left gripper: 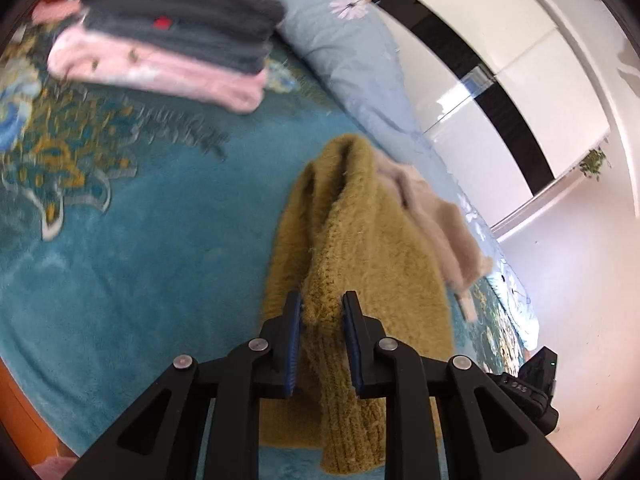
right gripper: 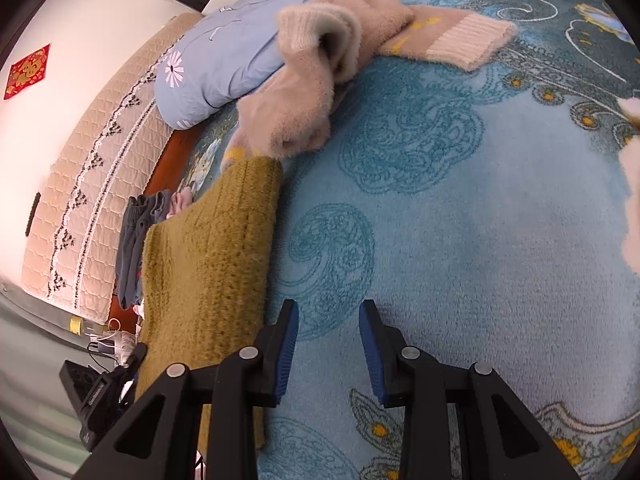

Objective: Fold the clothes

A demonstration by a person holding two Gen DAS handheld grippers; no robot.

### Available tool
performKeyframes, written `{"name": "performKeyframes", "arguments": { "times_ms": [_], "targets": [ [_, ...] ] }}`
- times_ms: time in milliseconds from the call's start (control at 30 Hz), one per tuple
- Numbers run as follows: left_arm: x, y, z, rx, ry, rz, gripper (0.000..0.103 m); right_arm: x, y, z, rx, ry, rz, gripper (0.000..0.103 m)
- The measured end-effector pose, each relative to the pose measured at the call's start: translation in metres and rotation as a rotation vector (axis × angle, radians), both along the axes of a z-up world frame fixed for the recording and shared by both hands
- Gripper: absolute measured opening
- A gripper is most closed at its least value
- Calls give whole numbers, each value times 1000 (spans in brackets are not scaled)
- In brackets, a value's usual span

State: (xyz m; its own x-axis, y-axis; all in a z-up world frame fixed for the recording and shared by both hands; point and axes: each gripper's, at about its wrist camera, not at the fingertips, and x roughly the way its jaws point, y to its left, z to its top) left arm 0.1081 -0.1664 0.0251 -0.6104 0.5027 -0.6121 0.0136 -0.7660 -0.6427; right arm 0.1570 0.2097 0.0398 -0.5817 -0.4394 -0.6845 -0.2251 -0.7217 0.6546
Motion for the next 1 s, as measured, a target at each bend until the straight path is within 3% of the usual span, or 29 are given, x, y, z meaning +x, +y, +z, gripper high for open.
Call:
{"name": "performKeyframes", "arguments": {
  "times_ms": [100,267,333,400,567,733,1000],
  "targets": [
    [0,-5,-21,30,-25,-2,22,0,-4,1,10,10,20,35],
    [0,-7,-25,52,-6,-9,22,-1,-17,4,-11,44,90,35],
    [1,-6,-26,42,4,-13,23,0,-24,6,-32,61,122,39],
    [0,-8,-29,60,8,-18,24,2,-31,7,-53,80,146,51],
    [-2,-13,-34,96,20,-29,24,4,-45,8,-87,91,163,63],
    [-1,-14,-34,103,31,-39,24,2,-56,0,-117,26,159,65],
    [-3,-17,-36,142,24,-42,24,-1,-78,-3,-150,13,197,66]
  ]
}}
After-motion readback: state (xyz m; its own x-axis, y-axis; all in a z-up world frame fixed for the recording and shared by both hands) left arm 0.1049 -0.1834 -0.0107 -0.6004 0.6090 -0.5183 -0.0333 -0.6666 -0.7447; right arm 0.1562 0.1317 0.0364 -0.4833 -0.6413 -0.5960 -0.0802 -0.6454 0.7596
